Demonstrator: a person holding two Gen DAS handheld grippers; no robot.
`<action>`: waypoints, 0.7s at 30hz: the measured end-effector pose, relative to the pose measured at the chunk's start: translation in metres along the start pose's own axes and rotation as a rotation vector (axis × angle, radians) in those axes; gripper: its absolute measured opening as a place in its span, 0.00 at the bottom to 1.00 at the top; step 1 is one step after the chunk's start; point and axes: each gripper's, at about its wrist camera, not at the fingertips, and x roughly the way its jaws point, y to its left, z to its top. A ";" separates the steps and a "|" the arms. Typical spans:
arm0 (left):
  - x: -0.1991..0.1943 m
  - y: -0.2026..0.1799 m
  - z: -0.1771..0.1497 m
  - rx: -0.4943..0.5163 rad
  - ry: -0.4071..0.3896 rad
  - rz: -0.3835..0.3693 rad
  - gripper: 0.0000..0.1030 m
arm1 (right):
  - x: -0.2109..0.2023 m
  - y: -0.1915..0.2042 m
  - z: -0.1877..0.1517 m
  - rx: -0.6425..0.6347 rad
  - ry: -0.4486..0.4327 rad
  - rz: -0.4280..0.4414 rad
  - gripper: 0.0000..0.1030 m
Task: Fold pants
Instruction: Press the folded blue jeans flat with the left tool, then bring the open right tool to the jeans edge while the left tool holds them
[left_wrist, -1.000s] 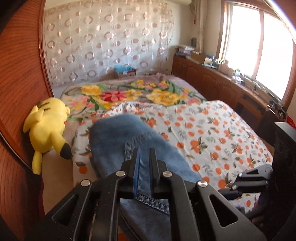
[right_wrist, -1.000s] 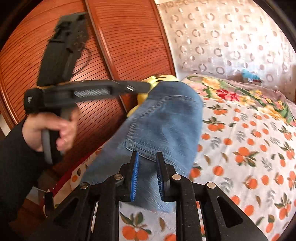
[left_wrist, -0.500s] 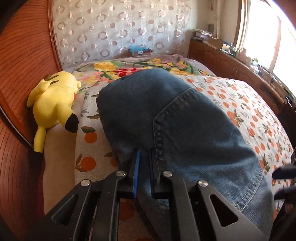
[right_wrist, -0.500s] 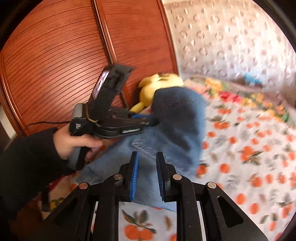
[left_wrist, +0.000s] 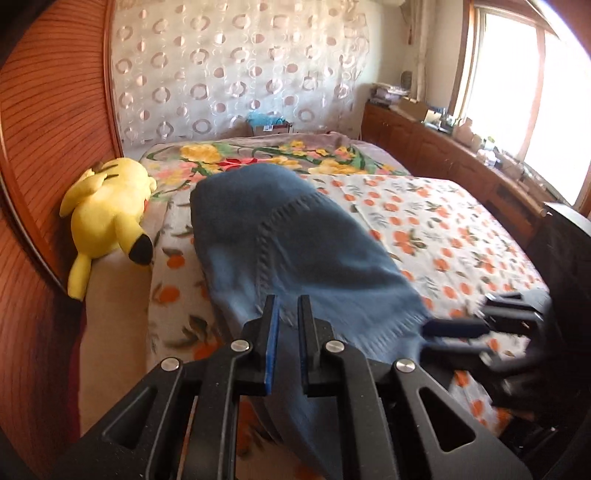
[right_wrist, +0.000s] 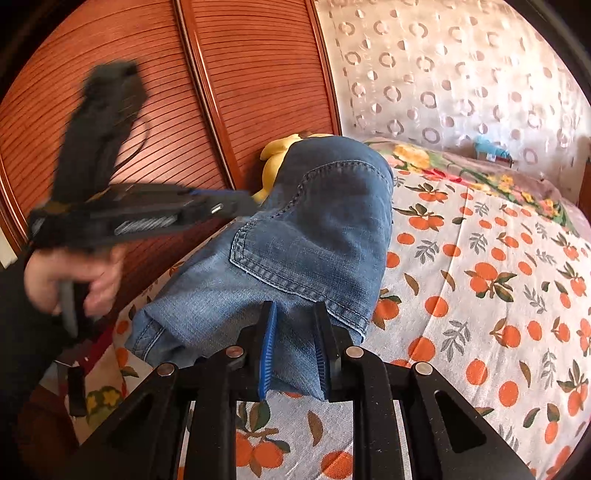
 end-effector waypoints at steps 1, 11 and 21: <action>-0.004 -0.002 -0.006 -0.014 -0.003 -0.009 0.09 | -0.002 -0.002 0.001 0.000 -0.002 0.000 0.19; 0.009 -0.014 -0.041 0.002 0.051 0.020 0.10 | -0.006 0.003 -0.013 -0.015 0.003 -0.010 0.21; -0.003 -0.008 -0.036 -0.014 -0.023 -0.014 0.11 | -0.011 0.000 0.016 -0.099 0.014 0.006 0.22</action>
